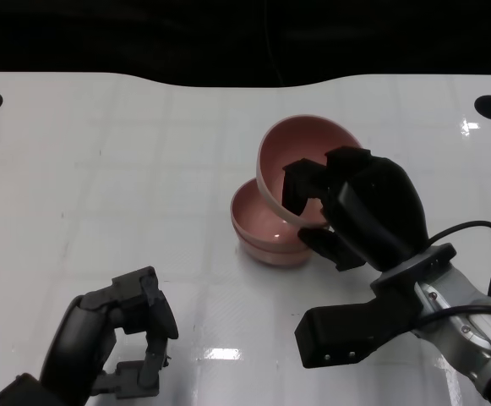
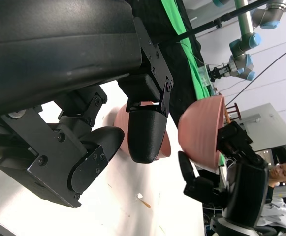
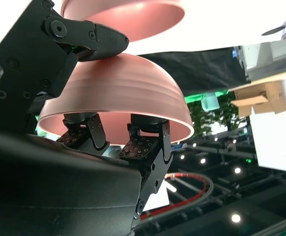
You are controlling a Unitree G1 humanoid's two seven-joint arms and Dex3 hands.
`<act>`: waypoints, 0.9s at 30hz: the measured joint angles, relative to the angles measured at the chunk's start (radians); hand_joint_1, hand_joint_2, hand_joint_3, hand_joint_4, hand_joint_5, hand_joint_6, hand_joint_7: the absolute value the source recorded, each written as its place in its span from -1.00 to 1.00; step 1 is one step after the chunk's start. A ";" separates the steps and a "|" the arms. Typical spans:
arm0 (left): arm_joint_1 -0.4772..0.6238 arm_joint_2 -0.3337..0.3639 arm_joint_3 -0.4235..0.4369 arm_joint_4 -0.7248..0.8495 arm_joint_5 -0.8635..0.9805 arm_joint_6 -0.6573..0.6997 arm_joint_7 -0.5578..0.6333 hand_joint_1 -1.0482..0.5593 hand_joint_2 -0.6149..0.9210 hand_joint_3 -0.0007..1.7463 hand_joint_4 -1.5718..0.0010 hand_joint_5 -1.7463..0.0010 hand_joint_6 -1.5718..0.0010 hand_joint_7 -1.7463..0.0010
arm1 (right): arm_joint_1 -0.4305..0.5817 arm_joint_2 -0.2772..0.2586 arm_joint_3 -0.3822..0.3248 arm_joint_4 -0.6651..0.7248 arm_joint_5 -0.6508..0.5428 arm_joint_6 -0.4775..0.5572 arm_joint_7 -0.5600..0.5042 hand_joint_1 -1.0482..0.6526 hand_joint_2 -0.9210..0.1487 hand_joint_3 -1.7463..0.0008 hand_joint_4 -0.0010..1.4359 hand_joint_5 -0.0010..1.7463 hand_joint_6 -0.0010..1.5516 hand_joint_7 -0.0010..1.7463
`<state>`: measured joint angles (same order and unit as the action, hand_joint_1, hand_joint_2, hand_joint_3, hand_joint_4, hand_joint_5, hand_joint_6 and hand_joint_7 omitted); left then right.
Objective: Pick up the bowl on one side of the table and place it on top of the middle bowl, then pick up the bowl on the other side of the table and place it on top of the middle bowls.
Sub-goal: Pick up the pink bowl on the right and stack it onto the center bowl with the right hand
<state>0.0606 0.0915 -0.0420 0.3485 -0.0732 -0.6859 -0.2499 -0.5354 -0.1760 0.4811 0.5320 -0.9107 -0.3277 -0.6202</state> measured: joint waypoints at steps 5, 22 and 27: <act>0.001 -0.003 0.000 -0.001 0.009 0.004 0.000 0.26 0.31 0.65 -0.17 -1.00 -0.01 -0.88 | -0.037 0.021 0.009 0.081 0.006 -0.016 0.005 0.12 0.15 -0.25 0.37 1.00 0.06 0.79; 0.002 -0.019 0.000 -0.005 0.029 0.014 0.000 0.21 0.30 0.62 -0.15 -1.00 -0.03 -0.84 | -0.085 0.009 0.039 0.194 0.092 -0.055 0.238 -0.39 -0.99 0.76 -0.29 -0.72 -0.27 -0.99; 0.003 -0.021 0.000 -0.005 0.034 0.016 0.000 0.21 0.29 0.61 -0.14 -1.00 -0.03 -0.82 | -0.084 -0.018 0.039 0.151 0.097 -0.026 0.349 -0.65 -1.00 0.53 -0.68 -0.91 -0.68 -1.00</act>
<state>0.0636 0.0704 -0.0423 0.3430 -0.0397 -0.6700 -0.2496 -0.6197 -0.1941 0.5197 0.6826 -0.8135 -0.3534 -0.2717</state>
